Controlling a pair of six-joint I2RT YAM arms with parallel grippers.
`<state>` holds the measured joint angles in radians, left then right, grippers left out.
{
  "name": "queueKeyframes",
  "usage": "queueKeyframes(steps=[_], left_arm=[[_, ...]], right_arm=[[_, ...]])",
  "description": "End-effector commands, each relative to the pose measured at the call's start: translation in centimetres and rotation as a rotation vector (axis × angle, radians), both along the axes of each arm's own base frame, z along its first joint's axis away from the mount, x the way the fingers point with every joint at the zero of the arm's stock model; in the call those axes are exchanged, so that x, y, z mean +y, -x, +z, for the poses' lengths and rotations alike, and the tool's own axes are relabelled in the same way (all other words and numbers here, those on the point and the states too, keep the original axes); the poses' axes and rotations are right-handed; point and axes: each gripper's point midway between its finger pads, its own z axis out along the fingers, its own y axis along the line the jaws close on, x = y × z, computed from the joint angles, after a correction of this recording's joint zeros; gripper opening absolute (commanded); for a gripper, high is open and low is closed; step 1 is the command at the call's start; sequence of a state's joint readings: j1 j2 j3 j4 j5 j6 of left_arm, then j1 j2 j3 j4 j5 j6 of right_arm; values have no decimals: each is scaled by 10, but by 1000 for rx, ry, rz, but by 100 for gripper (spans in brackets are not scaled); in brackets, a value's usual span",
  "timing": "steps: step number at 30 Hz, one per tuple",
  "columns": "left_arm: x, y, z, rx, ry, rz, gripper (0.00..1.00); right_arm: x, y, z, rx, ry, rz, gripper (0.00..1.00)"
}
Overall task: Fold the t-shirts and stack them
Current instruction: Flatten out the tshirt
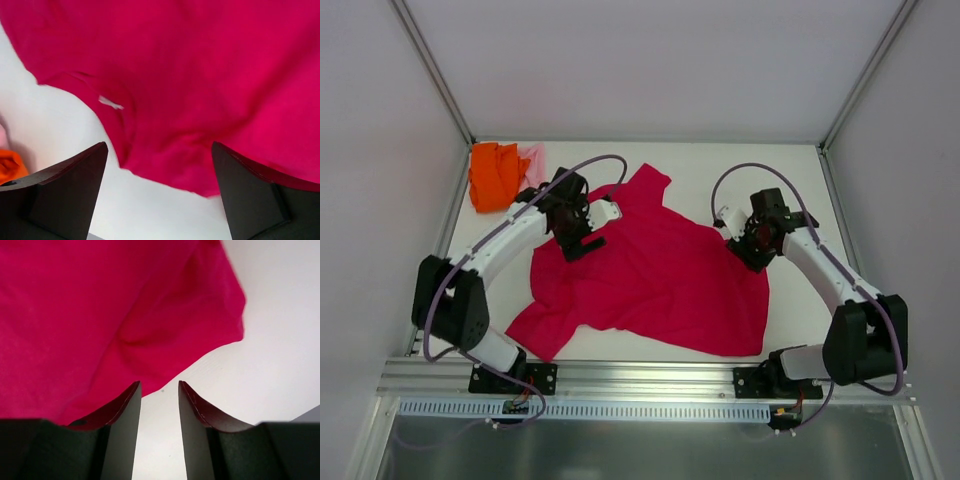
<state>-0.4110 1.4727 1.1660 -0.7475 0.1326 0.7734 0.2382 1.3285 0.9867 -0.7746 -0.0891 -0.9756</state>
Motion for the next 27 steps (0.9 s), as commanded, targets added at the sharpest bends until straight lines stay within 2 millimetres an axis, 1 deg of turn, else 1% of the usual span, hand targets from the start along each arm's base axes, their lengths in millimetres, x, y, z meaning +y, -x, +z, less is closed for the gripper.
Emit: queueKeyframes(steps=[1,2,3,4,5,6,7,8,9,10,11,12,13,15,16,17,18,19,20,21,24,26,27], left_arm=[[-1,-51,-7,-77,-51,99,86],[-4,-64,-5,-96,-52,123,78],[-2,-74,-5,-116,-70,145,71],[-3,-82,-17,-88,-93,160,58],[-8,-98,-6,-120,-84,177,53],[-6,-108,-5,-141,-101,209,49],[-7,-115,-15,-120,-120,217,39],[-13,-130,-5,-151,-107,234,35],[-10,-137,-6,-164,-131,248,30],[-12,-149,-8,-178,-141,255,21],[-12,-156,-9,-187,-153,263,15],[-12,-161,-18,-180,-172,267,0],[-14,-168,-11,-195,-167,273,0],[-18,-173,-18,-181,-161,266,0],[-25,-178,-13,-189,-142,258,0],[-28,-179,-15,-180,-135,253,0],[-32,-179,-24,-154,-133,242,0],[-38,-183,-22,-155,-119,235,0],[-40,-184,-25,-154,-123,231,0],[-42,-186,-32,-147,-132,225,0],[-50,-196,-33,-167,-104,221,0],[-54,-193,-38,-144,-108,203,0],[-56,-192,-47,-127,-118,194,0]], right_arm=[[0,-47,16,-135,19,-88,39],[3,-57,16,-134,16,-94,39],[1,-63,16,-137,27,-118,39],[-2,-70,17,-145,48,-139,41],[-1,-76,18,-147,50,-150,41],[1,-87,18,-144,51,-163,40],[2,-87,16,-119,48,-164,37],[7,-94,23,-122,34,-156,31],[9,-95,14,-85,37,-148,18],[10,-96,11,-67,37,-150,9],[9,-98,9,-61,44,-150,3],[10,-102,10,-62,47,-150,1],[10,-102,4,-38,55,-144,1],[11,-103,-2,-23,53,-131,1],[11,-103,-3,-20,56,-128,1],[10,-103,-4,-16,57,-130,1],[16,-100,-3,11,25,-117,1],[17,-97,-3,34,16,-108,1],[17,-94,-3,50,7,-103,1],[20,-90,-3,70,-10,-91,1],[19,-82,-8,99,-3,-75,1],[19,-77,-14,145,1,-67,1],[20,-72,-16,173,1,-62,1]])
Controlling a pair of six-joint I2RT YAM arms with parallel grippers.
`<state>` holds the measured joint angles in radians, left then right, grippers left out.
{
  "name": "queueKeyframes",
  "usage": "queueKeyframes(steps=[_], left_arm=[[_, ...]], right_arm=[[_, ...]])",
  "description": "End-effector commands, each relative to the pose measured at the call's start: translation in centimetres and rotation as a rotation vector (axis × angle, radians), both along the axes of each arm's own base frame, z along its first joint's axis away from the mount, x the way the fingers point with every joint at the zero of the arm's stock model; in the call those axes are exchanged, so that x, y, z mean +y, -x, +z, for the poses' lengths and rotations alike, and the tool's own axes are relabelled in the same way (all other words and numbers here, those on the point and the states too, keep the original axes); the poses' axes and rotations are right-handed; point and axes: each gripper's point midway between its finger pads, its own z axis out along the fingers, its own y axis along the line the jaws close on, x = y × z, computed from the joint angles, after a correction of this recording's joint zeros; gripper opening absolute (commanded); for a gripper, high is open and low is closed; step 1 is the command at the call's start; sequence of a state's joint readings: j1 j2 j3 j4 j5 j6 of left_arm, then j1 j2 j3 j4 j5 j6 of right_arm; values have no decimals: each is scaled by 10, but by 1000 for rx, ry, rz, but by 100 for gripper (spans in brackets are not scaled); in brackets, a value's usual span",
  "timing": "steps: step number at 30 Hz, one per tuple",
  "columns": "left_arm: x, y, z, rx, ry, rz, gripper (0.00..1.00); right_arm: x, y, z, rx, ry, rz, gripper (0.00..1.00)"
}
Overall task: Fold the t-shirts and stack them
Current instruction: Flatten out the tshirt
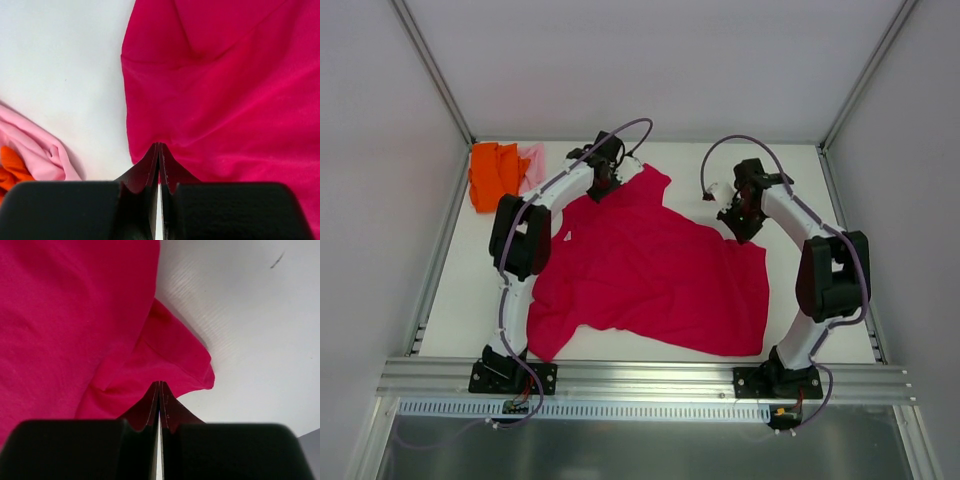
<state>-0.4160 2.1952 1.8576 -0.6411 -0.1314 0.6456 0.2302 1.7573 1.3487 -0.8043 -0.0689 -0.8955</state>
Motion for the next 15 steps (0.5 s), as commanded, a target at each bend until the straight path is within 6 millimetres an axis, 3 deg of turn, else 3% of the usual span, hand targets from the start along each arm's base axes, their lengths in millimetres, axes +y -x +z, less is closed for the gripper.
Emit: queueKeyframes(steps=[1,7,11,15], left_arm=[[-16,-1,-4,18,9,-44,0],[-12,-2,-30,74,-72,-75,0],[-19,0,-39,92,-30,-56,0],[-23,-1,-41,94,0,-22,0]], right_arm=[[5,12,1,88,-27,32,1],[12,27,-9,198,-13,68,1],[23,16,-9,188,-55,67,1],[29,-1,-27,213,-50,37,1]])
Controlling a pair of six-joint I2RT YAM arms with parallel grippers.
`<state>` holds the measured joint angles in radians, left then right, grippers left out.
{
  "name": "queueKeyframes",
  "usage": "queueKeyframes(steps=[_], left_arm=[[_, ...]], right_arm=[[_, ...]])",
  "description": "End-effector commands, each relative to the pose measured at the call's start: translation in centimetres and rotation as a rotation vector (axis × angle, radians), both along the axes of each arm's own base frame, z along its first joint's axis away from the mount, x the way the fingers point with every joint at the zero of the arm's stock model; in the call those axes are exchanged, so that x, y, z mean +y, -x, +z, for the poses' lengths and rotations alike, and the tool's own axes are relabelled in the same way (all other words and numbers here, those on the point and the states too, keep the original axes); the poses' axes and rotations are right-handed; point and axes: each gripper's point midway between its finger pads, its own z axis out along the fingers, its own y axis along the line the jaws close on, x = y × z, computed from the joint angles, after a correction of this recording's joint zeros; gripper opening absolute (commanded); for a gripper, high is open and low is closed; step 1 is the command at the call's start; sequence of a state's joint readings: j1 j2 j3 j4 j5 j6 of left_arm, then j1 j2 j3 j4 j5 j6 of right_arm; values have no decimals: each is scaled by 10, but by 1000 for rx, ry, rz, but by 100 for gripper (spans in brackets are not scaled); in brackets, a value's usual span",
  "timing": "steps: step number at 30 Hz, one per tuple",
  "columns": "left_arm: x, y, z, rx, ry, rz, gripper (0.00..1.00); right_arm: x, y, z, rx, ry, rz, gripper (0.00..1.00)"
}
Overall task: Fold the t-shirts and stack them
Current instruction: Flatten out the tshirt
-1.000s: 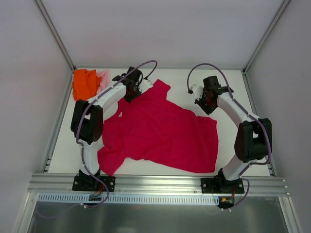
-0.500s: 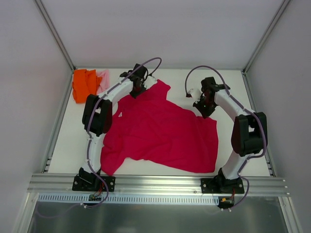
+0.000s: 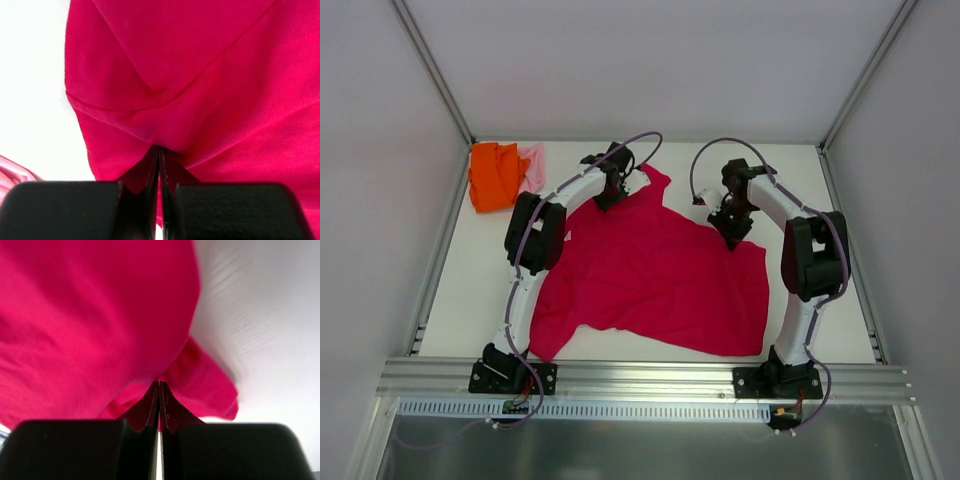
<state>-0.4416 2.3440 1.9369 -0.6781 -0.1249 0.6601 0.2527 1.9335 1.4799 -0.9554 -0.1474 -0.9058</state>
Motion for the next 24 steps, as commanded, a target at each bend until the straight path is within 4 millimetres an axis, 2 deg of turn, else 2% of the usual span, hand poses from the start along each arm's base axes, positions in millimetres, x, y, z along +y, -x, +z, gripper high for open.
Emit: queueKeyframes(steps=[1,3,7,12,16,20,24], left_arm=[[-7,-1,7,6,41,24,0],[-5,1,2,19,30,31,0],[3,6,-11,53,0,40,0],[13,5,-12,59,-20,55,0],[23,2,-10,64,-6,109,0],[41,-7,-9,48,0,204,0],[51,-3,-12,72,-14,225,0]], right_arm=[[8,-16,-6,2,-4,-26,1],[5,-22,-18,1,19,-33,1],[7,-26,-26,7,16,-27,1],[9,-25,-22,9,6,-17,1],[1,-27,-22,-10,43,-29,1],[0,-23,-21,-25,59,-38,1],[-8,-23,-21,-52,98,-46,1]])
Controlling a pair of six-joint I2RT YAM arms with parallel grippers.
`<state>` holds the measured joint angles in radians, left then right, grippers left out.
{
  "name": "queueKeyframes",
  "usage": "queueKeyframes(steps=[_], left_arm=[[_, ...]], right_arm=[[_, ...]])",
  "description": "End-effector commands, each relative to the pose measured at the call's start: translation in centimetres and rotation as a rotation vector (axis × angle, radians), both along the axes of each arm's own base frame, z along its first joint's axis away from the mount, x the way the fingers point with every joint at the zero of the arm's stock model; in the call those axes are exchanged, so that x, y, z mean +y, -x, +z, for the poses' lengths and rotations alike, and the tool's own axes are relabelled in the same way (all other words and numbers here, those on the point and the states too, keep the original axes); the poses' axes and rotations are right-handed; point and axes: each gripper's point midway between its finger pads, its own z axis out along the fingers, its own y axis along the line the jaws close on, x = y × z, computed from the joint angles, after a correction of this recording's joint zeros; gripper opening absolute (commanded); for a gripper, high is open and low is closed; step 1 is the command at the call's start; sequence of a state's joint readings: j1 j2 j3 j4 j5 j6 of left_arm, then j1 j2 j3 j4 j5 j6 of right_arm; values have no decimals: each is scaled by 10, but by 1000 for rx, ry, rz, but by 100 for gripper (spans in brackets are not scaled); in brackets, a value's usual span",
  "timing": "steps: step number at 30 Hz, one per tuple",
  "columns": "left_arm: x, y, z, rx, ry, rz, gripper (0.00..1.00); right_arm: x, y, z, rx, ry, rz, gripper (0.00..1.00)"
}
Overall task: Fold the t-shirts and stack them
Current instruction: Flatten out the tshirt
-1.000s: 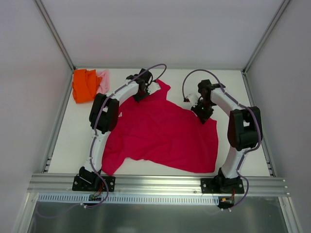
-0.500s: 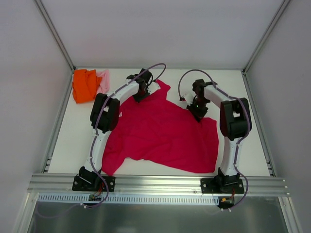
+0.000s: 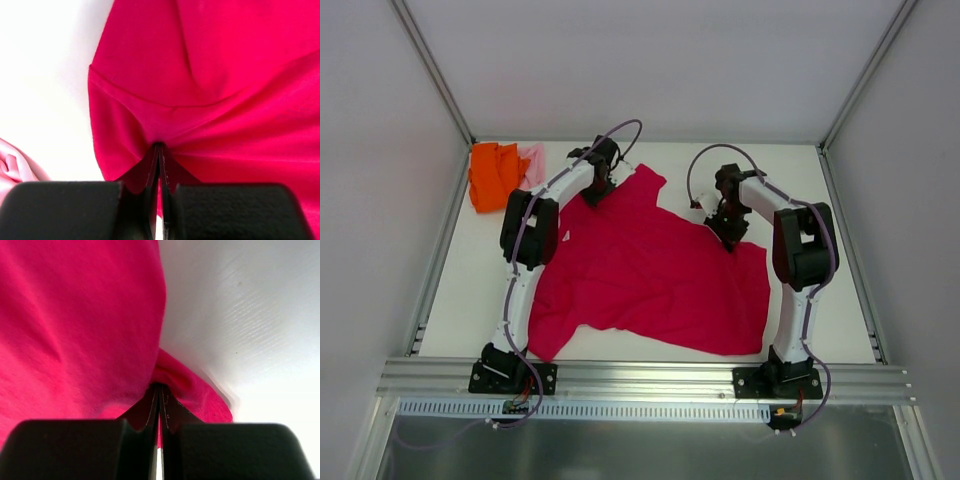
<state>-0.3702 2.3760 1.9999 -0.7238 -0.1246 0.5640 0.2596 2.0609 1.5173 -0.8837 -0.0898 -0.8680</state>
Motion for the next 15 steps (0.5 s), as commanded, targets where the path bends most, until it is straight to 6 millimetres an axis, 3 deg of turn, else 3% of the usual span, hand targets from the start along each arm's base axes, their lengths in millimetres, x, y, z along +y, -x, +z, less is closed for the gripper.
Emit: queueKeyframes(steps=[1,8,15], left_arm=[[23,9,-13,70,-45,65,0],[41,9,-13,88,-56,121,0],[56,4,2,59,-22,211,0]], right_arm=[[-9,-5,15,-73,53,-17,1],[-15,-13,16,-95,95,-36,1],[-17,-48,27,-181,137,-75,1]])
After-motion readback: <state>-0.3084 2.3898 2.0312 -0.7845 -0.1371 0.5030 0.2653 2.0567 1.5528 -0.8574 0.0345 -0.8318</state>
